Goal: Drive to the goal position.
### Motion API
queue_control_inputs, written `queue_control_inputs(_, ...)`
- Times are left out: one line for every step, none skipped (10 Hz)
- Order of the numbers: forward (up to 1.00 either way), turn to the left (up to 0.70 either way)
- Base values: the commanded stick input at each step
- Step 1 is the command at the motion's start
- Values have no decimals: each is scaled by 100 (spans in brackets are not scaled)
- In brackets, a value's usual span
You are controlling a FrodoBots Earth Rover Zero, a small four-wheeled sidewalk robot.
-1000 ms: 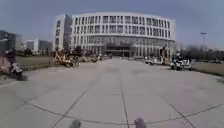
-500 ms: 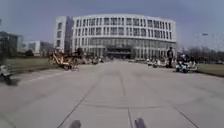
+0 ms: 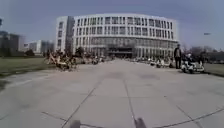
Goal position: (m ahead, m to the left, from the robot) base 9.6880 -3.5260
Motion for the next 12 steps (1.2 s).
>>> queue_control_inputs(85, -23)
queue_control_inputs(85, -21)
queue_control_inputs(85, -5)
queue_control_inputs(85, 0)
queue_control_inputs(85, 1)
queue_control_inputs(85, -1)
queue_control_inputs(85, -6)
queue_control_inputs(85, -11)
queue_control_inputs(85, -17)
queue_control_inputs(85, -22)
queue_control_inputs(85, -27)
queue_control_inputs(85, -29)
